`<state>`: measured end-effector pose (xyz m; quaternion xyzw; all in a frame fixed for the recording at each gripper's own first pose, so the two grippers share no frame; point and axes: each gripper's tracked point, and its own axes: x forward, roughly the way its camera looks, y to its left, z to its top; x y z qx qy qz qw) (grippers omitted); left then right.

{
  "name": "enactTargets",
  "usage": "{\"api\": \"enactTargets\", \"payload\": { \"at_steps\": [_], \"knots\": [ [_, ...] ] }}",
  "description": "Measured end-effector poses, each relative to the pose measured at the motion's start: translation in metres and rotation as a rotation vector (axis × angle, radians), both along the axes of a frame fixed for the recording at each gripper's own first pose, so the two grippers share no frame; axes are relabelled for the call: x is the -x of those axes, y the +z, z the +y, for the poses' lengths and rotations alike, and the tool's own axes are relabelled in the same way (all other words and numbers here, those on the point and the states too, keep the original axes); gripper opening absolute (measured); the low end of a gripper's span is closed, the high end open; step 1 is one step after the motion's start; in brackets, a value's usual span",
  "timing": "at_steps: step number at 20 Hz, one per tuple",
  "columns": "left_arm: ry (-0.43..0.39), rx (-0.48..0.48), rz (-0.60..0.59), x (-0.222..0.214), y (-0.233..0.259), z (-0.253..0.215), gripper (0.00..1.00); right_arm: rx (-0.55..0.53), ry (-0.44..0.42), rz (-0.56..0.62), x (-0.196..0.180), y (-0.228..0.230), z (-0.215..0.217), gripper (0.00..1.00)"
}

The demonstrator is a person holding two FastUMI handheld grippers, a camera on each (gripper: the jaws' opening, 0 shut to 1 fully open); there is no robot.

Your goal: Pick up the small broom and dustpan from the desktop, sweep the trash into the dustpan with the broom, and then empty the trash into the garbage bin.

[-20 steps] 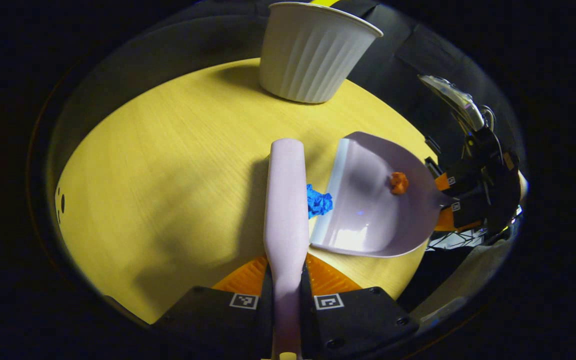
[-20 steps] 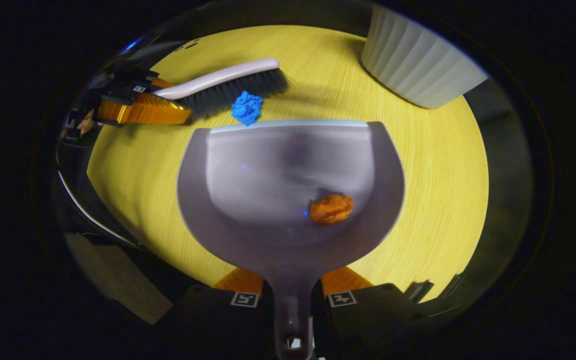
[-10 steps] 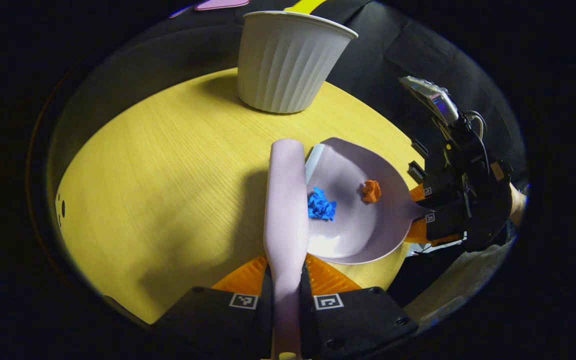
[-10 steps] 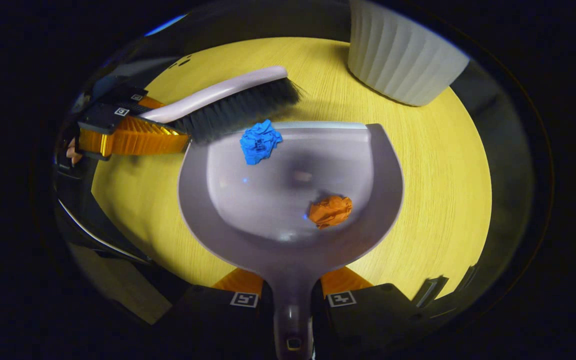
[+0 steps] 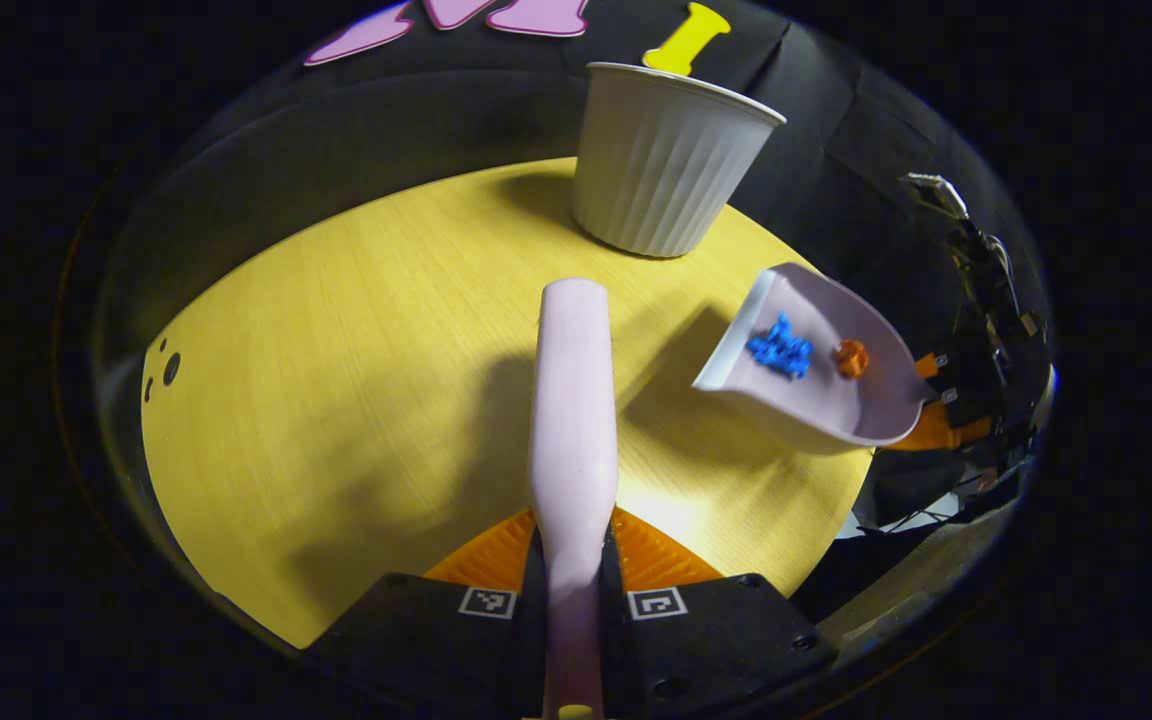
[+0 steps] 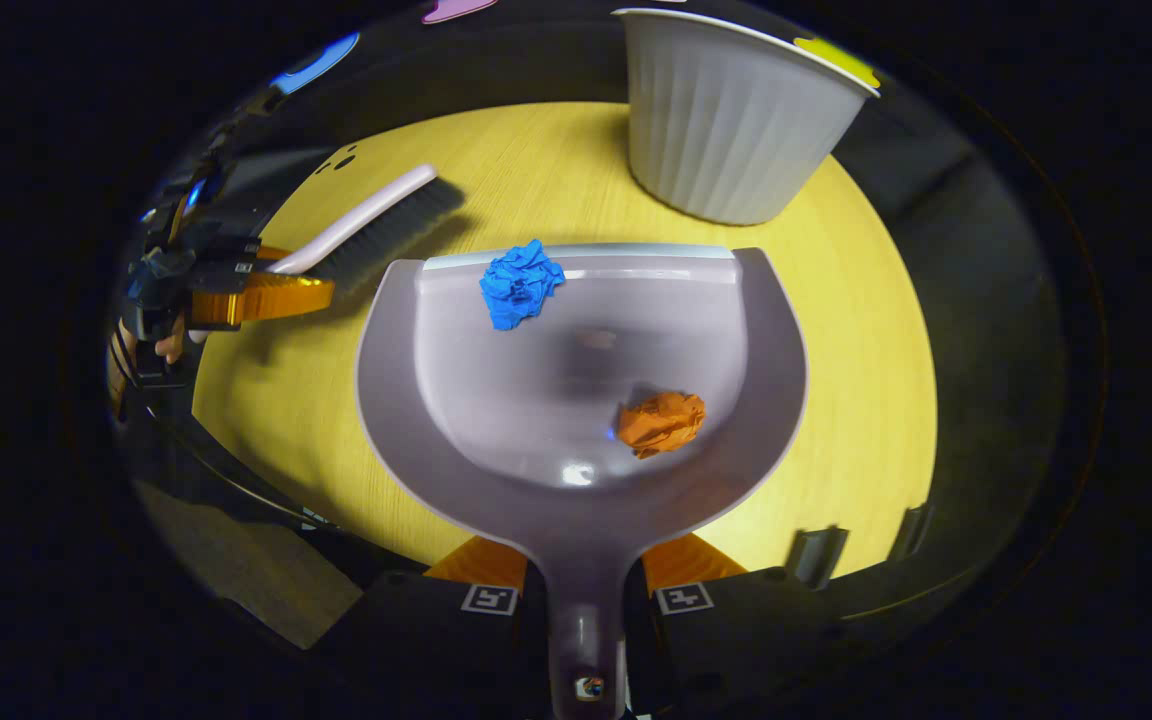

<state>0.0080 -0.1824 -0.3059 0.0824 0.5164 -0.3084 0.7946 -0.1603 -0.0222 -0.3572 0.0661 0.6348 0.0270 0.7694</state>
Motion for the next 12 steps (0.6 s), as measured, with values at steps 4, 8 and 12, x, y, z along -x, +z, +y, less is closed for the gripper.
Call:
{"api": "enactTargets", "payload": {
  "at_steps": [4,8,12],
  "knots": [
    [0.049,0.014,0.023,0.001,-0.001,-0.001,0.26,0.002,-0.060,-0.012,-0.003,0.042,-0.017,0.35],
    [0.053,0.029,0.034,-0.003,0.001,-0.001,0.26,0.028,-0.097,-0.012,-0.018,0.075,-0.041,0.35],
    [0.043,0.045,0.054,-0.006,0.001,-0.002,0.26,0.061,-0.102,0.004,-0.027,0.108,-0.049,0.35]
  ]
}}
